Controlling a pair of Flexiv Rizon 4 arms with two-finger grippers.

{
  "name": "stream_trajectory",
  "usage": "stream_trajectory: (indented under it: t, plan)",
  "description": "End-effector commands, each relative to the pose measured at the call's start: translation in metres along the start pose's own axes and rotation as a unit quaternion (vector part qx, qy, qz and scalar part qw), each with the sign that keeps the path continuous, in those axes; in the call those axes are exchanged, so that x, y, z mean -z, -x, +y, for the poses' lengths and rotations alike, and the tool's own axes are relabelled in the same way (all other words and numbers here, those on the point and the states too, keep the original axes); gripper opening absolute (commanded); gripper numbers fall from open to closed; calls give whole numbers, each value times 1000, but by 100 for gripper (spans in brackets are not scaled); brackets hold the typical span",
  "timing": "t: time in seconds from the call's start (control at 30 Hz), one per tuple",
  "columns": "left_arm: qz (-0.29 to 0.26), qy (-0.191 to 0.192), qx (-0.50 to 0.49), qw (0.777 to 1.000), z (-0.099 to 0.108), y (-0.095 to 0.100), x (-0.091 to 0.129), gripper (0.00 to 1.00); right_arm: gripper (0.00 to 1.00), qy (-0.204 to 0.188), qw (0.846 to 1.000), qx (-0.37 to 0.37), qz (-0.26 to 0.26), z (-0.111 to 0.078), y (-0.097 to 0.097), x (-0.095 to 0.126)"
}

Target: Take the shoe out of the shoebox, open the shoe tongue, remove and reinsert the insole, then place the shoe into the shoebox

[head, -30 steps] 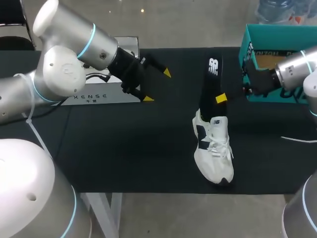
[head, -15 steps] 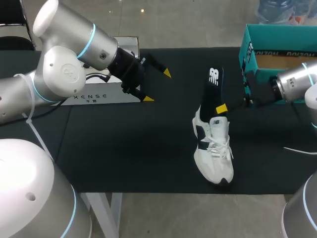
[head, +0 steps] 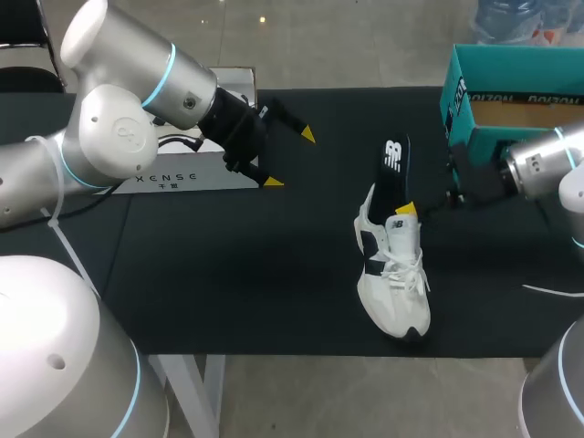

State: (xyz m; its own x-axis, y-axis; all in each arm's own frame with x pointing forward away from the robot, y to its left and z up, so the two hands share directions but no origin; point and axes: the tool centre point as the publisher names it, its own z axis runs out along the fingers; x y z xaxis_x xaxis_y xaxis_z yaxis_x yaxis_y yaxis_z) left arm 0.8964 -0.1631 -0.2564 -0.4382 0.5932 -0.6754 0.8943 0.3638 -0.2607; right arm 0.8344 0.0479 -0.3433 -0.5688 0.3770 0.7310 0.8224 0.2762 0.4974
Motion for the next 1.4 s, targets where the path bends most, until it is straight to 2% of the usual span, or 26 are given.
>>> stream_trajectory:
  t: [0.03,0.57,0.6,0.63,0.67,0.77,1.07,1.4]
  plan:
    - [2,1,0,1000,0,0,1,100,99,-2,1000,5,-7,10,-4,4]
    - [2,1,0,1000,0,0,1,100,100,-3,999,36,-21,41,1,6]
    - [2,1,0,1000,0,0,1,100,92,-4,999,37,-22,41,2,5]
    - [2,1,0,1000,0,0,1,100,78,-4,999,37,-22,42,2,5]
    - [2,1,0,1000,0,0,1,100,52,-4,999,38,-22,42,2,5]
    - [2,1,0,1000,0,0,1,100,0,-4,999,40,-23,42,3,5]
    - [2,1,0,1000,0,0,1,100,0,-5,999,41,-21,42,2,4]
    - [2,1,0,1000,0,0,1,100,0,-11,999,34,-18,31,1,-3]
